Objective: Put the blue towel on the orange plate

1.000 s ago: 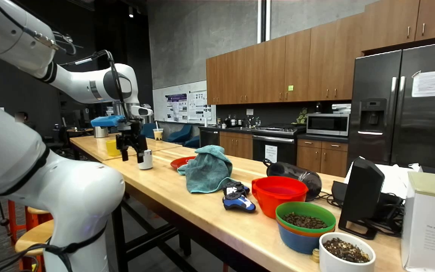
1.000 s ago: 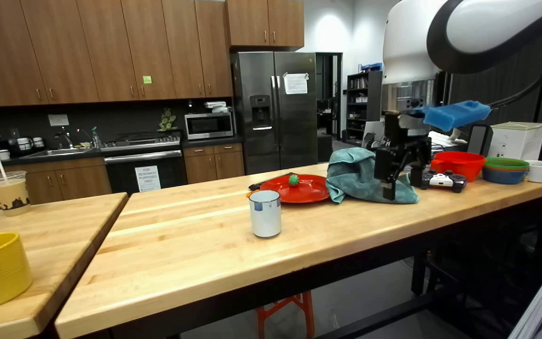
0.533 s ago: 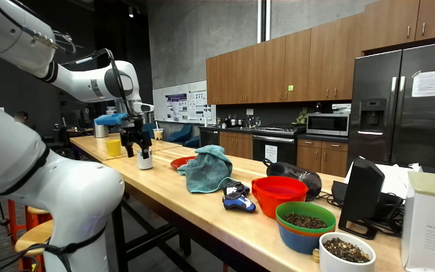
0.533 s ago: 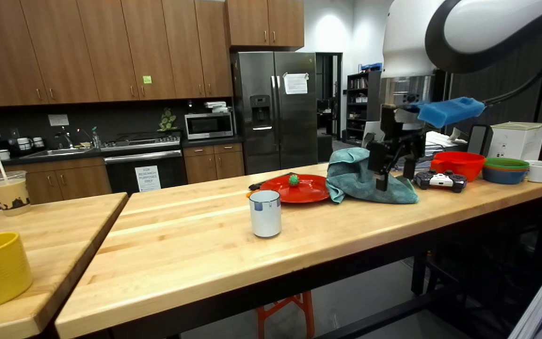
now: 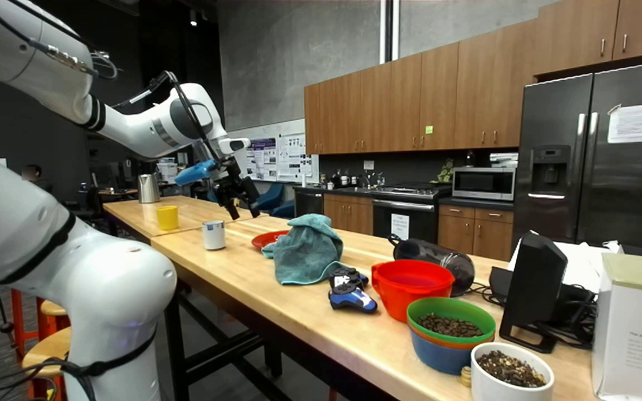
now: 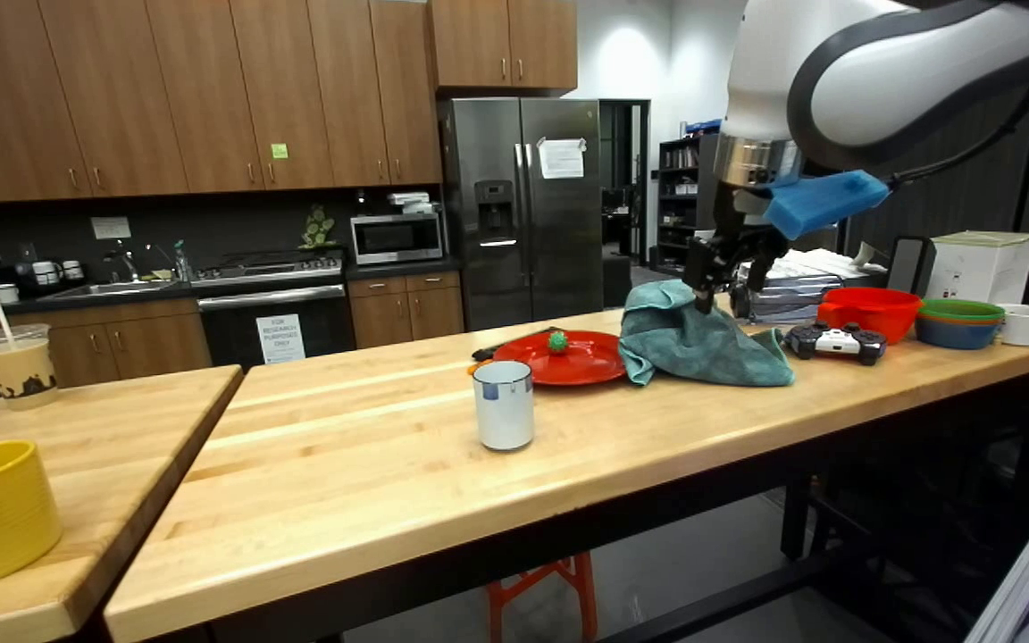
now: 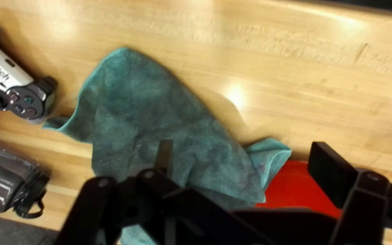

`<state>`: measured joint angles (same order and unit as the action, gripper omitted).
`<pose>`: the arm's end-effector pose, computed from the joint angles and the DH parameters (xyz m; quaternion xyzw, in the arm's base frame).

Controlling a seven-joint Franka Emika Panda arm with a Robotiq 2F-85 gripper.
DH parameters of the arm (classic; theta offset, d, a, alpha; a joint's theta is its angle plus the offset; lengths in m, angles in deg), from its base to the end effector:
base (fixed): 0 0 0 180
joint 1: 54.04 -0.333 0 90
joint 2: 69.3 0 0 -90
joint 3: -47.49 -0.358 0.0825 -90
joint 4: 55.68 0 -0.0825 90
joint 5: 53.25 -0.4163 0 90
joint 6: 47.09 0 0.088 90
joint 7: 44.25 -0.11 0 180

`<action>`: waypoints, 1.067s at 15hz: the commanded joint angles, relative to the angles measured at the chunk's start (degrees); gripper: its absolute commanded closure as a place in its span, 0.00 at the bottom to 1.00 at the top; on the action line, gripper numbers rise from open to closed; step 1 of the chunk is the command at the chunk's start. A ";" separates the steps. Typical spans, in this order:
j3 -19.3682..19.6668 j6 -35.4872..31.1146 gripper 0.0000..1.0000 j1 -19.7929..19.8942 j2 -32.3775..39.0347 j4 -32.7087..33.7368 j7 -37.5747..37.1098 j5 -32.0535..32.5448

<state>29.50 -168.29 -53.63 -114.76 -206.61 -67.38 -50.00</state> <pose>0.3289 0.1120 0.5168 0.9809 -0.0666 0.1579 0.0918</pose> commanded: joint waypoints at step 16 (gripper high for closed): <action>-13.25 -24.71 0.00 15.48 1.10 -4.61 -15.02 26.15</action>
<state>15.76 -193.29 -37.63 -113.85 -211.35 -82.10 -24.36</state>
